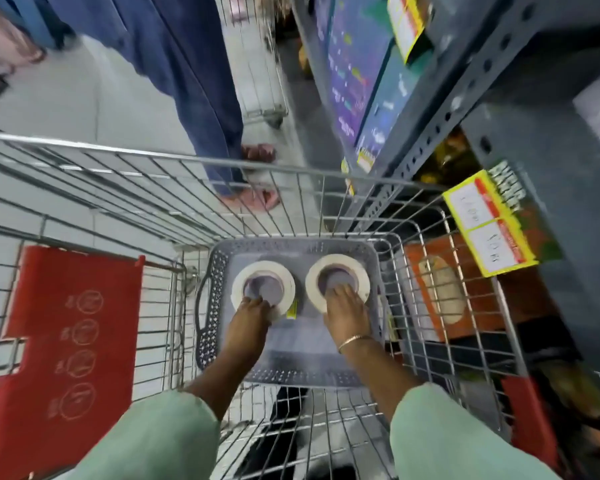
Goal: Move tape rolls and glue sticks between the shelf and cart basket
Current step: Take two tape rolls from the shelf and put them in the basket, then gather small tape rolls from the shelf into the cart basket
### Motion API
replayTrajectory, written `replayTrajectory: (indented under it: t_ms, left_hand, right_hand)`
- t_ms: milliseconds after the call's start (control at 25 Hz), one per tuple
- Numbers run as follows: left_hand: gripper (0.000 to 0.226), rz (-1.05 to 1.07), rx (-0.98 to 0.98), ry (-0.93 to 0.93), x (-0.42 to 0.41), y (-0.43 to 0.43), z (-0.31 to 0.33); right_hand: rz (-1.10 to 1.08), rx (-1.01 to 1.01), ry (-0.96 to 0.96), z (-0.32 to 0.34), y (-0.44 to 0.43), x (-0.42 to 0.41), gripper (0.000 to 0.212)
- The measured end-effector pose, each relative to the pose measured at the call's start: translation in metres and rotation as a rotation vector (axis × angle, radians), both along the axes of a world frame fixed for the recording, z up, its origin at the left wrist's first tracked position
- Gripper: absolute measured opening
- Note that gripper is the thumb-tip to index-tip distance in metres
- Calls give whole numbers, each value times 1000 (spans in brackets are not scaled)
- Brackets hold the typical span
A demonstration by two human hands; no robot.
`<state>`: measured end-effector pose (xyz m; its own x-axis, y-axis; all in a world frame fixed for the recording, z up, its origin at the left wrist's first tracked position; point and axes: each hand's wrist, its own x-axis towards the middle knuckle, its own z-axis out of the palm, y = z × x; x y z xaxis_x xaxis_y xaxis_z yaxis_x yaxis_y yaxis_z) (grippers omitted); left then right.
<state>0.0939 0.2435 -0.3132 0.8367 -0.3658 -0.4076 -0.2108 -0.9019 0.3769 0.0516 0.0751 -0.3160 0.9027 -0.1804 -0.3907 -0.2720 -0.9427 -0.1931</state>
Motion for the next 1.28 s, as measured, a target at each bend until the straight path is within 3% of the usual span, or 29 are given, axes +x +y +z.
replayTrajectory:
  t_ms: [240,600,720,800,960,1120,1280]
  left_hand:
    - [18,-28,-47,-44,16,-21,-37]
    - [35,-75,16,-66,18,-23,-48]
    - [47,-112,38,-127,22,-24,-20]
    - [49,-128,5,-198,21,-29,5]
    - [39,-92,-252,-358,15,-52,84]
    - [47,-32,-493,-437,-6,-98,176]
    - [44,-176,-766,-412,-55,-168,263]
  right_hand:
    - [48,-90,-99,-30,-2,6,17]
    - [36,-71,-83,-26,-6,9,44]
    - [-59,-25,-103,17,-12,20,39]
    - [-96,-22,-228,52,-14,26,34]
    - [-130,158,-537,152,-22,11,20]
    - [-263,160,-825,264,-50,-36,21]
    - [-519,117,-958,345,-114,-119,16]
